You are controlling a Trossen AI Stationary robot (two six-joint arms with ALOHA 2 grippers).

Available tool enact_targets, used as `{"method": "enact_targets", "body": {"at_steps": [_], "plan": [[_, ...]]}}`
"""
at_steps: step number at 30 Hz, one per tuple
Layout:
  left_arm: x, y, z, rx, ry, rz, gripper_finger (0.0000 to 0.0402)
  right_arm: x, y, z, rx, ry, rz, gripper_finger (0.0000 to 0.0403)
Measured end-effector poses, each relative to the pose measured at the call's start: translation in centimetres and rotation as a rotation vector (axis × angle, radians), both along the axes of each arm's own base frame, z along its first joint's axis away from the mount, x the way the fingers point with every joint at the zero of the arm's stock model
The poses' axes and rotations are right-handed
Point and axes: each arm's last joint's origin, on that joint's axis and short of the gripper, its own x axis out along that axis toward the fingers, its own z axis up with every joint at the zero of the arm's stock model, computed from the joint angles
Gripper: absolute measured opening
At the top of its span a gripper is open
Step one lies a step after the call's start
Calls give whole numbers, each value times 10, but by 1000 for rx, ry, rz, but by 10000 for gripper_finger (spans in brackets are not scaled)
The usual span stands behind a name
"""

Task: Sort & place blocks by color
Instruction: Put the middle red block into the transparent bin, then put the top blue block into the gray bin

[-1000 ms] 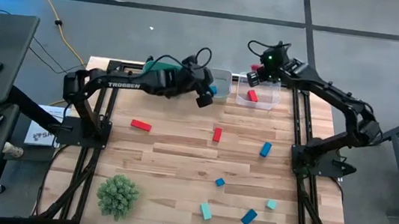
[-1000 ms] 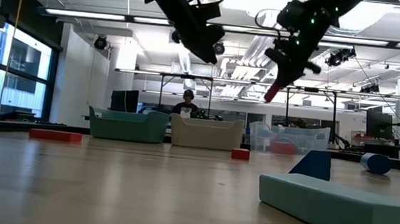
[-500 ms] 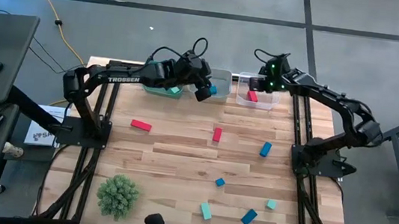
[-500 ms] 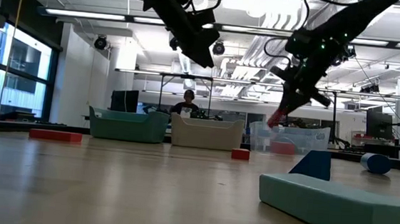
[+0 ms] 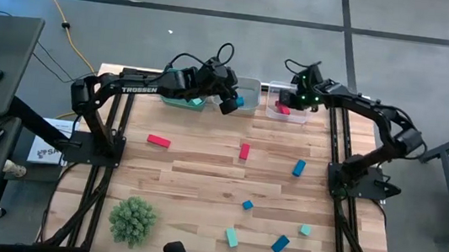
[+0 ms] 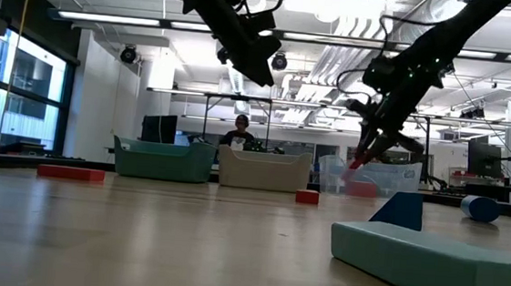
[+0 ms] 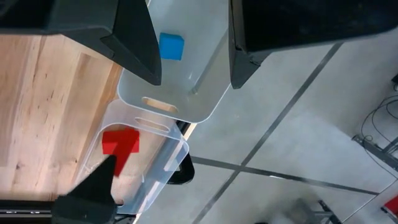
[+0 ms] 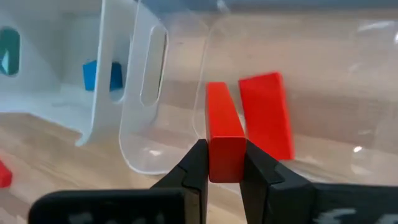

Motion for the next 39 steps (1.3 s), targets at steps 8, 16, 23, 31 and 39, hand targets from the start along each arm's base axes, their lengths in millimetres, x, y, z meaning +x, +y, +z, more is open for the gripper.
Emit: {"method": "enact_targets", "body": {"at_steps": [8,16,23,31,39], "plan": [[0,0,0,0,0,0,108,3,-4,-3,-11,-23,5,44],[0,0,0,0,0,0,108,-1,-5,-4,1,-14,1,56],[0,0,0,0,1,0,108,-1,-5,-3,-12,-8,20,76],[0,0,0,-1,2,0,108,-1,-5,-4,-20,0,16,124],[-5,-3,9,-12,36,-4,108,1,-4,10,9,-82,29,146]]}}
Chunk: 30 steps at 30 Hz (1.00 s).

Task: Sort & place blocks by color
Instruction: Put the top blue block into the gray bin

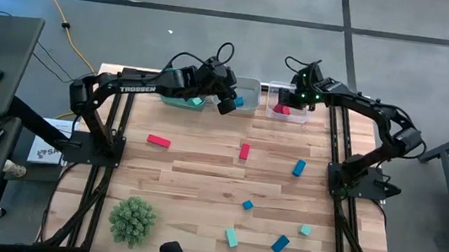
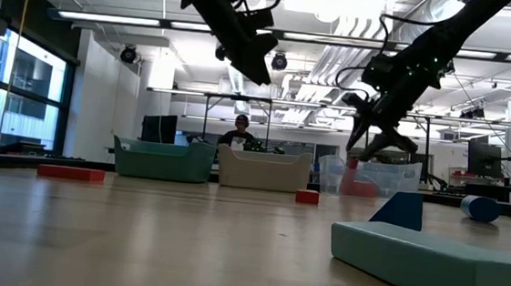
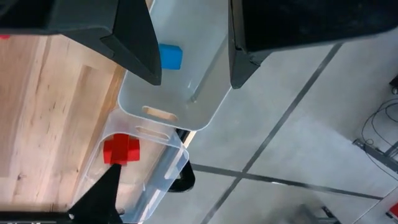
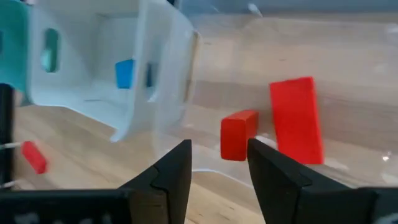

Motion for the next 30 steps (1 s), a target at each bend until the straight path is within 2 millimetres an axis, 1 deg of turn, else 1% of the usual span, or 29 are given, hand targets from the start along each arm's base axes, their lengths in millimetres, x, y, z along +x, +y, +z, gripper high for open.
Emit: {"method": "enact_targets", "body": {"at_steps": [7,11,13,19,25,30], "plan": [[0,1,27,12,-7,9,109,4,-5,21,-51,-8,32,146],[-4,-1,40,7,55,11,109,7,-5,34,-52,16,75,147],[-8,-2,51,21,92,34,108,9,-2,42,-49,44,120,147],[-17,-3,71,53,162,132,108,20,18,62,-31,156,254,147],[-28,-7,75,46,218,209,108,32,45,75,-5,307,325,147],[-39,-10,74,-9,263,234,108,42,69,75,40,385,346,147]]}}
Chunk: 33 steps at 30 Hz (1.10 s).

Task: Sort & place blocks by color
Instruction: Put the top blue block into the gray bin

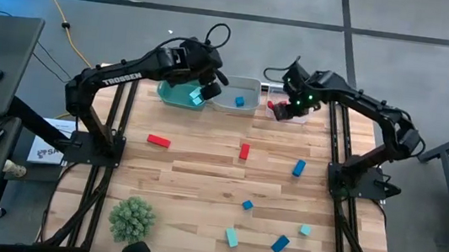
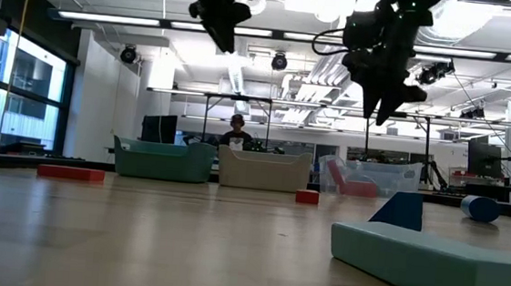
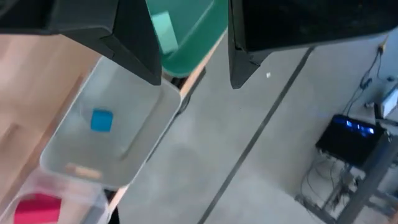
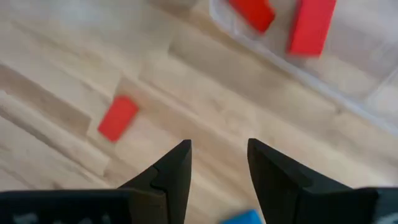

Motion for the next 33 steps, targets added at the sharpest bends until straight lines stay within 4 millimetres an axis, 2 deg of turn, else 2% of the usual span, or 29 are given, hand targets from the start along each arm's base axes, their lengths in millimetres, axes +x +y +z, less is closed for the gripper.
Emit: {"method": "enact_targets", "body": {"at_steps": [5,14,20,25,33], "plan": [[-11,-2,-8,-102,75,35,108,11,27,-2,22,72,-37,147],[-21,-9,-15,-366,66,-23,108,29,80,-3,78,124,-127,147],[-20,-16,-16,-404,102,-112,108,38,122,-3,107,136,-150,147],[-20,-16,-16,-404,109,-128,108,41,150,-3,80,142,-244,149],[-20,-16,-16,-402,114,-134,108,38,176,-3,27,138,-424,181]]}}
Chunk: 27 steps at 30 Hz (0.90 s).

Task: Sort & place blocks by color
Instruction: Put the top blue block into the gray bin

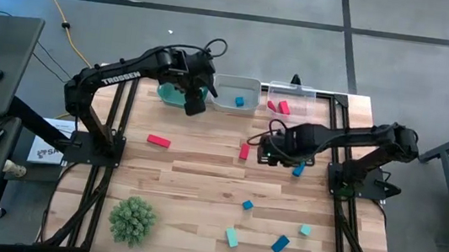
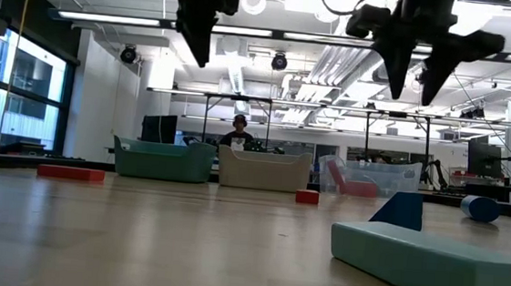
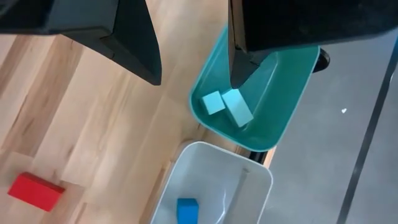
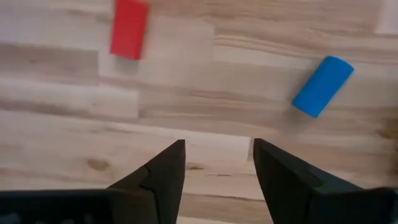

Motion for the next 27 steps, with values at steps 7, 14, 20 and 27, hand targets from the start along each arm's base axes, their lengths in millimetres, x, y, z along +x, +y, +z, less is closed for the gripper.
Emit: {"method": "enact_targets", "body": {"at_steps": [7,14,20,27], "plan": [[0,0,0,4,6,-14,108,-18,11,-13,-77,134,-205,190],[0,0,0,7,10,-23,108,-30,15,-44,-100,209,-318,191],[0,0,0,7,10,-23,108,-37,10,-66,-96,235,-345,191],[0,0,0,7,10,-23,108,-46,3,-89,-83,273,-396,191]]}}
